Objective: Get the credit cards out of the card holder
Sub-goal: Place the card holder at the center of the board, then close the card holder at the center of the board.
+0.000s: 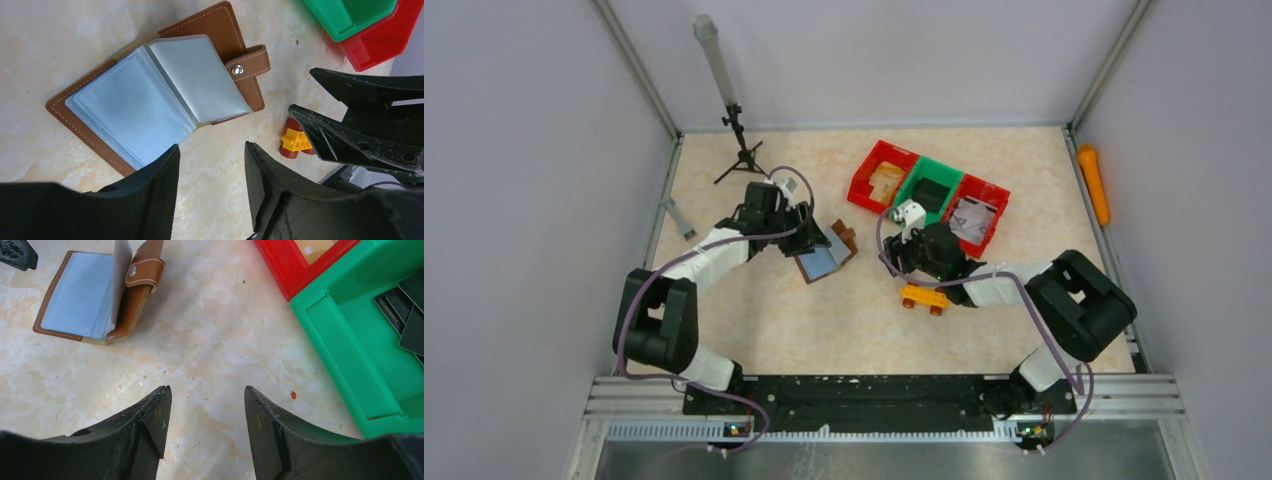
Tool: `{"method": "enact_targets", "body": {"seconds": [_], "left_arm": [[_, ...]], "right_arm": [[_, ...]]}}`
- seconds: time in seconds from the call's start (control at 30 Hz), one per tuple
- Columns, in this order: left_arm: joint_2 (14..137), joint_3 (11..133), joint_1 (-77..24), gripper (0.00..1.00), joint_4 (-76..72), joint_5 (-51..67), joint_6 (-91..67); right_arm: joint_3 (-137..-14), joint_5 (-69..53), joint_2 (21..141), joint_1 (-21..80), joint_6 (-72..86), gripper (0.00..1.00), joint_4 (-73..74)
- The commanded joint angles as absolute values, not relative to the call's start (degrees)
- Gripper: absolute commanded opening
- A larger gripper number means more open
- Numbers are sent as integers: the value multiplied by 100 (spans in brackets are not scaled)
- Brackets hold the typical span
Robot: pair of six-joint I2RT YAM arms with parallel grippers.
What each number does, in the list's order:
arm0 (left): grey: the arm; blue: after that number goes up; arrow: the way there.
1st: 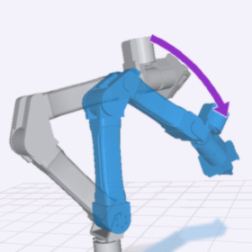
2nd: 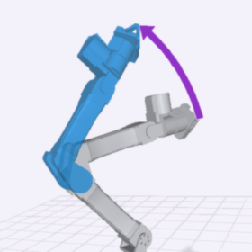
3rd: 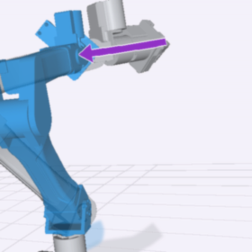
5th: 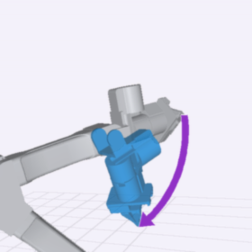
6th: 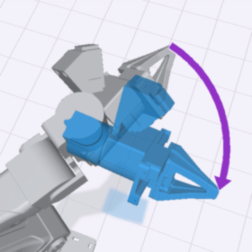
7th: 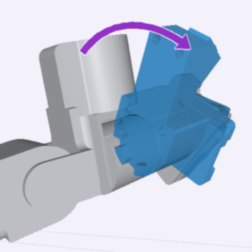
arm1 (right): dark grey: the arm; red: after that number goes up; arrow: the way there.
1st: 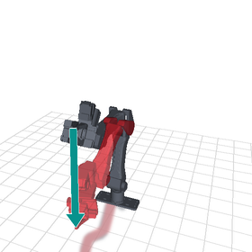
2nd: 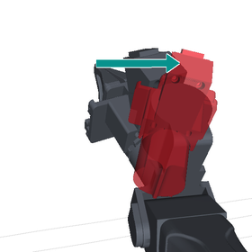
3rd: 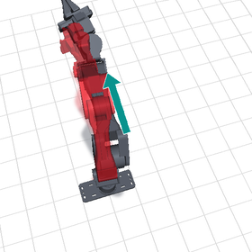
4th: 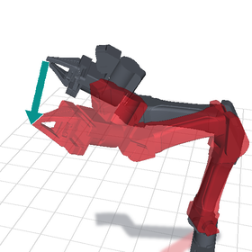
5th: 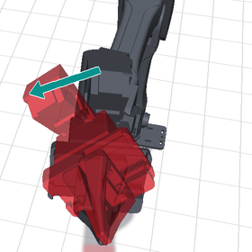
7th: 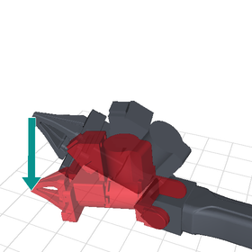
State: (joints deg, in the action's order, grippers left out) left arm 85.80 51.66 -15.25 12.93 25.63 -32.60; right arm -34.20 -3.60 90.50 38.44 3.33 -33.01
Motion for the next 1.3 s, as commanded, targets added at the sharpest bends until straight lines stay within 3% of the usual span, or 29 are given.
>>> {"method": "enact_targets", "body": {"seconds": [0.0, 0.07, 0.17, 0.27, 0.43, 0.67, 0.9, 1.27], "left_arm": [[8430, 5160, -1512, 53, 1187, 2290, -3123], [8224, 5093, -1512, 51, 1265, 1853, -3095], [8066, 5031, -1512, 34, 1483, 1180, -2978], [8424, 5420, -1520, 27, 2134, 727, -2874], [9134, 5930, -1684, 26, 2996, -95, -2878], [9992, 6088, -1714, 14, 3046, 58, -2821], [10416, 6278, -1870, 12, 3084, 94, -2753], [10246, 6033, -1977, 15, 2306, 1614, -2584]], "right_arm": [[-3612, -174, 9122, 3928, 614, 55, -3713], [-3652, -279, 9134, 3935, 712, 52, -3745], [-3865, 115, 9300, 4060, 754, 49, -3681], [-4319, 445, 9678, 4252, 571, 49, -3252], [-5022, 692, 10288, 4614, 235, 49, -2722], [-5322, 377, 10474, 4873, 201, 48, -2920], [-5364, -57, 10540, 5058, 290, 48, -3323], [-5415, -424, 10637, 5063, 391, 46, -3285]]}}
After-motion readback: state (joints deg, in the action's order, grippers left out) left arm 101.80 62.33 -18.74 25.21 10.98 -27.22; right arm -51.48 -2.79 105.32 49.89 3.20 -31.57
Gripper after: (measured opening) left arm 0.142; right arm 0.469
